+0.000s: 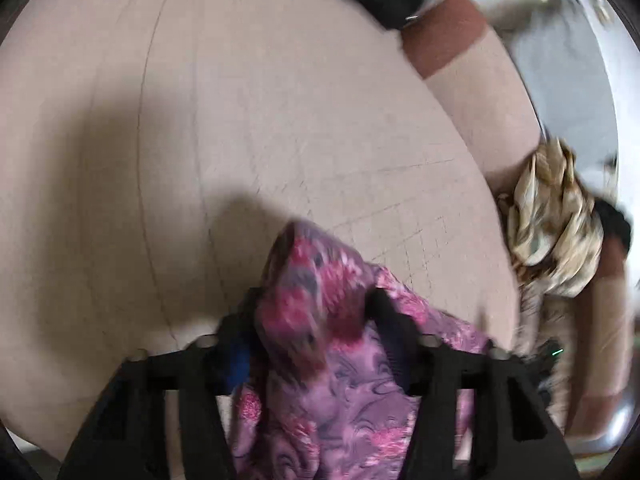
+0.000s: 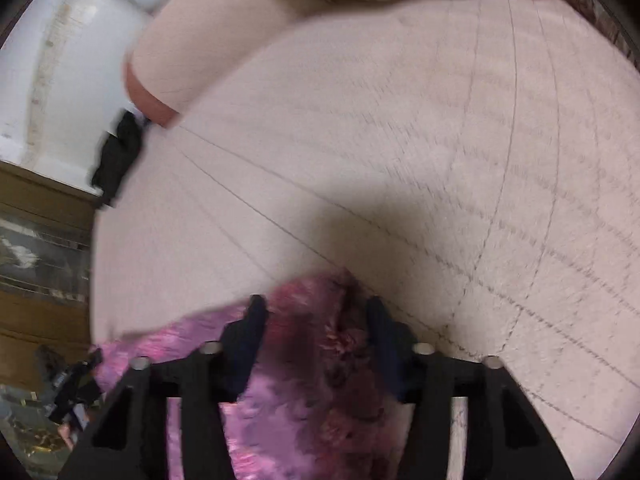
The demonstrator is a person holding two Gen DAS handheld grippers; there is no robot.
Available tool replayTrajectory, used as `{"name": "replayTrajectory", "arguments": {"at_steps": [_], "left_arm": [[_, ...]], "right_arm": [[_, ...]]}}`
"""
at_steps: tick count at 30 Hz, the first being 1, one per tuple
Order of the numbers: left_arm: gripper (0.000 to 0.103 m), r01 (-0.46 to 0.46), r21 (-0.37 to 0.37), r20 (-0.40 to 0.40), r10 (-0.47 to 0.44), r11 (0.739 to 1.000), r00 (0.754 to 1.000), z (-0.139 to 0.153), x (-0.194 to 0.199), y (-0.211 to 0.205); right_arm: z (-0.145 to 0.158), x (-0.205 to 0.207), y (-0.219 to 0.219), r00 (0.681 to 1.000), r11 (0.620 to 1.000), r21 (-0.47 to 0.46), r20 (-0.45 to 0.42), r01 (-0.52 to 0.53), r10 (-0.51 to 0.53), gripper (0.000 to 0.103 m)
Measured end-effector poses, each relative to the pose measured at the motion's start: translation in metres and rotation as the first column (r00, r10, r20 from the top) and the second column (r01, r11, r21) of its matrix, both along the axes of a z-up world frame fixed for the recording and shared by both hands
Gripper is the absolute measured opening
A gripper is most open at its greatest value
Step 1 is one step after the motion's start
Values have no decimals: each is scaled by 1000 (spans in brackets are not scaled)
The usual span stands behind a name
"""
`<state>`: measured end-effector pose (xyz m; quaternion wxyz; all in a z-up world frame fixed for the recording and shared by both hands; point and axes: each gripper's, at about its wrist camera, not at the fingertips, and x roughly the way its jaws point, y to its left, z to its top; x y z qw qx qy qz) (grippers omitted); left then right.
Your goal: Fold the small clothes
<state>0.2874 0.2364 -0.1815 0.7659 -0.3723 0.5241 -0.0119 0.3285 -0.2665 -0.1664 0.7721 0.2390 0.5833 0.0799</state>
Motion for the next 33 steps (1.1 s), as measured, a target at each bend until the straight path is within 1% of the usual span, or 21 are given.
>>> {"name": "replayTrajectory", "arguments": {"at_steps": [2, 3, 4, 6, 8, 10, 11, 13, 15, 17, 18, 19, 20, 21, 22, 23, 24, 25, 28, 30, 33], "left_arm": [[10, 6, -5, 2, -6, 1000, 1000, 2, 0, 3], [8, 8, 0, 13, -8, 1000, 1000, 5, -1, 3], [7, 1, 15, 45, -2, 1000, 999, 13, -6, 3], [6, -22, 36, 130, 17, 999, 991, 32, -12, 4], [6, -42, 14, 189, 39, 999, 981, 42, -11, 7], [6, -42, 7, 205, 40, 999, 978, 42, -6, 7], [6, -43, 41, 202, 33, 998, 979, 41, -4, 3], [6, -47, 67, 175, 34, 997, 984, 34, 4, -2], [8, -27, 110, 80, 18, 994, 997, 18, 13, -6], [24, -36, 155, -1, 37, 987, 999, 6, 15, -5], [24, -34, 151, -3, 35, 988, 999, 4, 15, -5], [25, -31, 163, 3, 31, 986, 1000, 8, 14, -6], [32, -28, 205, 13, 26, 978, 1000, 16, 11, -9], [38, -37, 277, 24, 31, 960, 999, 26, 5, -12], [51, -45, 348, 38, 33, 937, 999, 37, -5, -16], [55, -39, 387, 60, 17, 921, 998, 48, -17, -22], [56, -26, 403, 72, -4, 915, 997, 57, -27, -26], [57, -7, 409, 82, -30, 913, 996, 65, -43, -31], [65, 8, 323, 113, -47, 946, 993, 75, -101, -47], [65, 68, 261, 83, -93, 963, 992, 66, -135, -68], [65, 111, 228, 50, -126, 967, 991, 50, -164, -89]], "right_arm": [[2, 7, 5, 999, 999, -41, 4, -34, 34, 32], [4, 9, 5, 999, 999, -41, 0, -35, 35, 13], [4, 11, 2, 1000, 999, -28, -6, -28, 28, 12], [12, 10, -9, 1000, 1000, -3, 24, 20, -20, 10], [27, 6, -18, 995, 998, 17, 86, 53, -54, 9], [40, 7, -21, 988, 997, -18, 137, 77, -73, 8], [43, 8, -20, 984, 995, -46, 157, 87, -78, 8], [40, 13, -15, 986, 994, -66, 149, 82, -72, 8], [27, 20, -4, 994, 995, -94, 110, 36, -25, 10], [3, 25, 4, 1000, 990, -137, 19, -22, 25, 16], [-5, 26, 3, 1000, 987, -156, -9, -31, 30, 22], [-6, 25, 3, 1000, 987, -158, -3, -22, 22, 27], [-3, 24, 1, 1000, 989, -146, 7, -14, 15, 34], [6, 19, -3, 1000, 991, -131, 29, 4, 0, 55], [14, 13, -6, 998, 992, -121, 56, 24, -18, 67], [23, 1, -11, 996, 993, -107, 80, 42, -34, 67], [30, -13, -16, 995, 995, -89, 89, 45, -37, 67], [34, -30, -19, 994, 997, -65, 98, 46, -40, 67], [31, -86, -26, 991, 998, 6, 121, 60, -61, 67], [22, -129, -20, 993, 997, 42, 103, 57, -61, 67], [7, -174, -11, 995, 995, 68, 64, 75, -79, 66]]}}
